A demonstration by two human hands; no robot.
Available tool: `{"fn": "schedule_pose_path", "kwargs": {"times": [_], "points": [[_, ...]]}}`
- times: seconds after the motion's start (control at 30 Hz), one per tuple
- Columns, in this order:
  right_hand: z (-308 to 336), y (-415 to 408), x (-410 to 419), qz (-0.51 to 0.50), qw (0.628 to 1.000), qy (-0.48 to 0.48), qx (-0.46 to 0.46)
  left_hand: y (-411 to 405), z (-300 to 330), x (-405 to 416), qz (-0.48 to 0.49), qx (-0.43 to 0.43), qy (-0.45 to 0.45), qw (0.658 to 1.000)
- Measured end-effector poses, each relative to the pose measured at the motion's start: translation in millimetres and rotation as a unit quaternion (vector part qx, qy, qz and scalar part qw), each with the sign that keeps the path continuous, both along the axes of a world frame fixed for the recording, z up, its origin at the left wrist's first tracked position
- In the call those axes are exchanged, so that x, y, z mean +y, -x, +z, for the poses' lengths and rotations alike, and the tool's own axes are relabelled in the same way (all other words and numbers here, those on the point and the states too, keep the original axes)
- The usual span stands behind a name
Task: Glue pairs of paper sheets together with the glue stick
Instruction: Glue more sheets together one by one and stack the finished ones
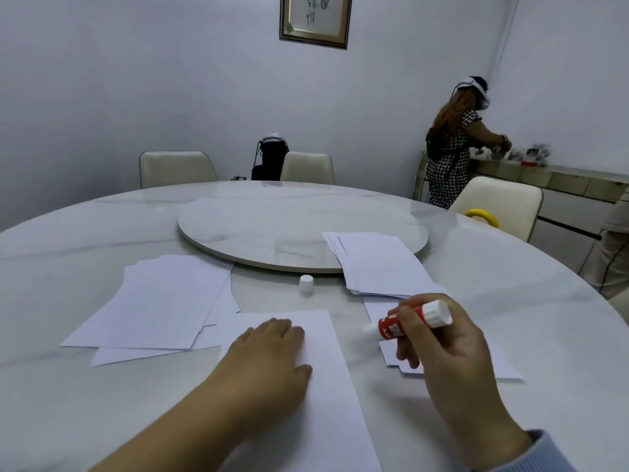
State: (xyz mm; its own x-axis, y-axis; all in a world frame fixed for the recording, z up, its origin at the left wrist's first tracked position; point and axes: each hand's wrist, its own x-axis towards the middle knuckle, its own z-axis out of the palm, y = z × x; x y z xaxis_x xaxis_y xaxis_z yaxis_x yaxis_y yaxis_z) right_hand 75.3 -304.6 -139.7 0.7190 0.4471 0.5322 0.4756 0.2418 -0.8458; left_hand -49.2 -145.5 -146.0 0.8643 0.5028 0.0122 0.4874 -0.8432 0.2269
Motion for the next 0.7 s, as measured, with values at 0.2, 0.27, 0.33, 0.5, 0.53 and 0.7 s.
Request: {"fn": "schedule_pose_path", "kwargs": {"times": [0.2,0.27,0.33,0.5,0.53,0.7], "points": [[6,-12,46,0.027,0.991,0.128,-0.021,-19,-8,1,-0.037,-0.007,0.008,0.999],[4,-17,63,0.029,0.985,0.168,-0.020,-21,-13,3,-0.037,0.027,0.011,0.999],[0,-20,76,0.025,0.980,0.194,-0.035,-20,-14,4,-0.039,0.038,0.013,0.998],[-8,-27,86,0.010,0.972,0.223,-0.080,-21,-13,4,-0.042,0.043,0.013,0.998],[-8,-27,86,0.013,0.971,0.225,-0.084,-21,-13,5,-0.043,0.045,0.014,0.998],[0,-20,75,0.031,0.962,0.239,-0.130,-21,-13,5,-0.050,0.045,0.008,0.998]]}}
